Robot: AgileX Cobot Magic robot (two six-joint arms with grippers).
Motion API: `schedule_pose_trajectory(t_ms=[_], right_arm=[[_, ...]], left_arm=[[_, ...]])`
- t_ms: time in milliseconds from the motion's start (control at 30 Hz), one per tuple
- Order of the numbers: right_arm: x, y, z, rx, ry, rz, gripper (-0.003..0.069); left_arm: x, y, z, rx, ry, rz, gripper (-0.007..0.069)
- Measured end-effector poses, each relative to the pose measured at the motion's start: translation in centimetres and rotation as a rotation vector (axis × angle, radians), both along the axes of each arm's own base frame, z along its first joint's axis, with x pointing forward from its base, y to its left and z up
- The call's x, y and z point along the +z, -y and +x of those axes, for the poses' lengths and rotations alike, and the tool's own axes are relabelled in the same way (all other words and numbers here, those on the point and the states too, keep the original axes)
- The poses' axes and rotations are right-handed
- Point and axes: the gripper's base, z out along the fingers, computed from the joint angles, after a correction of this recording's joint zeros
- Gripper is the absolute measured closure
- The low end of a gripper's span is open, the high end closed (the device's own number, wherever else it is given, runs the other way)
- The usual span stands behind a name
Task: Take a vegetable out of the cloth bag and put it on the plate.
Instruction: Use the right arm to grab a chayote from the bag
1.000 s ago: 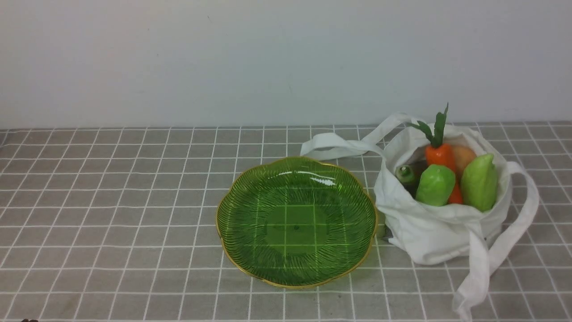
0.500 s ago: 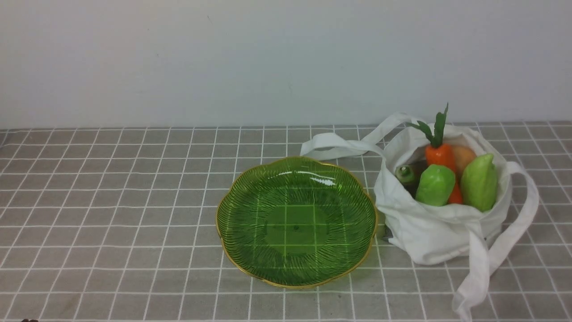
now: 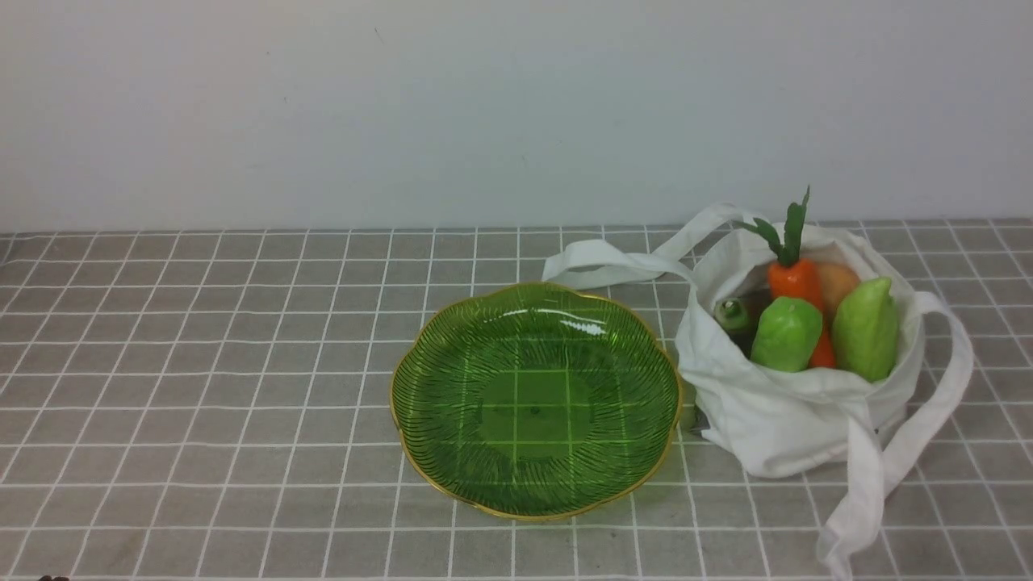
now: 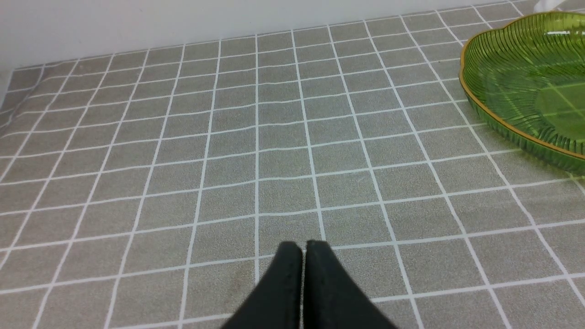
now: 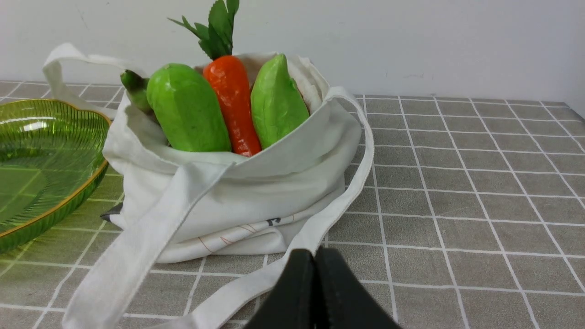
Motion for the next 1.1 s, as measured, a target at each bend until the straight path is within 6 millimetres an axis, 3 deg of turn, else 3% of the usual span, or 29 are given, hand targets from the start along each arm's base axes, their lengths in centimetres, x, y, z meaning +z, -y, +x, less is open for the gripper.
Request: schedule_pose_trajectory(t_ms=[200,267,400,467,567,667,733,800,833,900,933,1000,1100], right_arm=[[0.0,0.0,0.0,-0.002,-0.001,0.024,0.0678],[0.1,-0.3,0.0,-0.012,0.008,0.236,0.0678],[0.5,-1.1,0.1,-0.04,0.003,0.885,0.0678],[0.7,-1.3,0.1,-0.045,-0.009,1.052,0.0678],[0.8,-1.4,0.0,-0.047,-0.018,1.166,0.0678],[1.0,-1.4,0.0,-0.04,-0.012,1.163,0.0678],[2.4,-1.5,-0.2,-0.003,0.021,1.103,0.0678],[6.3,-1.5,-1.0,0.082,0.136,0.987,0.0678],[6.7,-1.5,-1.1,0.092,0.148,0.96,0.0678],[12.2,-1.6,-2.7,0.178,0.258,0.786,0.0678],[13.8,-1.8,-3.1,0.197,0.252,0.702,0.0678],[15.1,-2.1,-2.9,0.206,0.179,0.598,0.0678],[15.2,-2.3,-1.6,0.191,0.007,0.478,0.0678]], left_arm=[[0.0,0.0,0.0,0.0,0.0,0.0,0.0632],[0.0,0.0,0.0,0.0,0.0,0.0,0.0632],[0.0,0.0,0.0,0.0,0.0,0.0,0.0632],[0.0,0.0,0.0,0.0,0.0,0.0,0.0632],[0.0,0.0,0.0,0.0,0.0,0.0,0.0632],[0.0,0.0,0.0,0.0,0.0,0.0,0.0632],[0.0,0.0,0.0,0.0,0.0,0.0,0.0632],[0.0,0.0,0.0,0.0,0.0,0.0,0.0632],[0.0,0.0,0.0,0.0,0.0,0.0,0.0632],[0.0,0.0,0.0,0.0,0.0,0.0,0.0632],[0.0,0.0,0.0,0.0,0.0,0.0,0.0632],[0.0,0.0,0.0,0.0,0.0,0.0,0.0632],[0.0,0.0,0.0,0.0,0.0,0.0,0.0632]])
